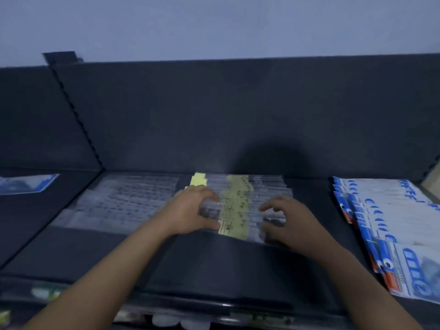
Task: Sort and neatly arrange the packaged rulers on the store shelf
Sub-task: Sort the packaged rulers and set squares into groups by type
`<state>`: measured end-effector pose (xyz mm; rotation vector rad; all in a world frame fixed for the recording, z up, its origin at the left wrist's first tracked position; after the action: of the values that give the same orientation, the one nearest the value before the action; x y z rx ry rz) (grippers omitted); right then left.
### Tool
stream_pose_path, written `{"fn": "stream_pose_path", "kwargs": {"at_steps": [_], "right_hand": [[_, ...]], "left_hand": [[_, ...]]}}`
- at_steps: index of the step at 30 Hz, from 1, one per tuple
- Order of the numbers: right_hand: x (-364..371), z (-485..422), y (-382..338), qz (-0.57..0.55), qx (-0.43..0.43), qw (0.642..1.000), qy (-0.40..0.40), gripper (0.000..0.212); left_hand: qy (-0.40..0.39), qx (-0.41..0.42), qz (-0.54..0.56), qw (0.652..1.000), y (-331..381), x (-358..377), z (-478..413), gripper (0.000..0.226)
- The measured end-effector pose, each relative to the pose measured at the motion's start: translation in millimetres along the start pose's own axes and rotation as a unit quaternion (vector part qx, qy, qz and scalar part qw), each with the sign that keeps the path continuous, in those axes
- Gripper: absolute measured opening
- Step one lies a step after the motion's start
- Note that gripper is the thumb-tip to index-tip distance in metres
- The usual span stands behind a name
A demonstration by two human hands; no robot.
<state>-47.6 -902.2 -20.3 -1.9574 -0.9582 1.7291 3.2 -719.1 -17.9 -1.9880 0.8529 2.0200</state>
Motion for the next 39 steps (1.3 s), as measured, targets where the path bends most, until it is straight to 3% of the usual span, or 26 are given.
{"fn": "stream_pose_path", "kwargs": {"at_steps": [5, 8, 12, 15, 21, 26, 32, 39], "right_hand": [[5.6, -18.3, -44.4, 0.011, -0.049, 0.998, 0.036, 0.023], [24.1, -30.7, -96.3, 0.016, -0.104, 0.993, 0.049, 0.024], [74.8, -46.5, -176.0, 0.009, -0.158, 0.986, 0.055, 0.033], [129.6, -53.3, -240.5, -0.016, -0.192, 0.981, 0.039, 0.038], [272.4, -68.5, -354.7, -0.035, -0.232, 0.969, -0.074, 0.043], [366.0, -99.5, -416.7, -0.036, -0.213, 0.965, -0.15, 0.047], [426.4, -154.0, -446.4, 0.007, -0.164, 0.968, -0.19, 0.054], [477.3, -255.2, -436.5, 0.096, -0.113, 0.974, -0.168, 0.046]], "left_hand": [[0.061, -0.057, -0.08, 0.993, -14.7, -35.1, 45.9, 0.059], [0.102, -0.111, -0.142, 0.978, -46.3, -69.3, 87.7, 0.071], [0.219, -0.151, -0.195, 0.944, -92.4, -128.7, 161.7, 0.07], [0.251, -0.201, -0.195, 0.927, -142.9, -152.9, 223.0, 0.067], [0.221, -0.279, -0.193, 0.914, -270.4, -169.1, 334.9, 0.067], [0.186, -0.323, -0.201, 0.906, -373.8, -192.8, 390.1, 0.063], [0.129, -0.331, -0.198, 0.914, -471.5, -213.2, 369.0, 0.047], [-0.017, -0.356, -0.239, 0.903, -591.6, -200.3, 305.3, 0.049]]}}
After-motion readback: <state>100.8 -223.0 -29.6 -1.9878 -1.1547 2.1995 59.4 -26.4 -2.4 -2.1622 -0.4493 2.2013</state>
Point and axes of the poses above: each hand's wrist, its own z-axis away from the middle knuckle, its own x-axis out of the palm, y = z × x, the point moved 10 cm from there along -z, towards the middle knuckle, and after that the axes turned 5 degrees about -z, right-handed, at the moved point
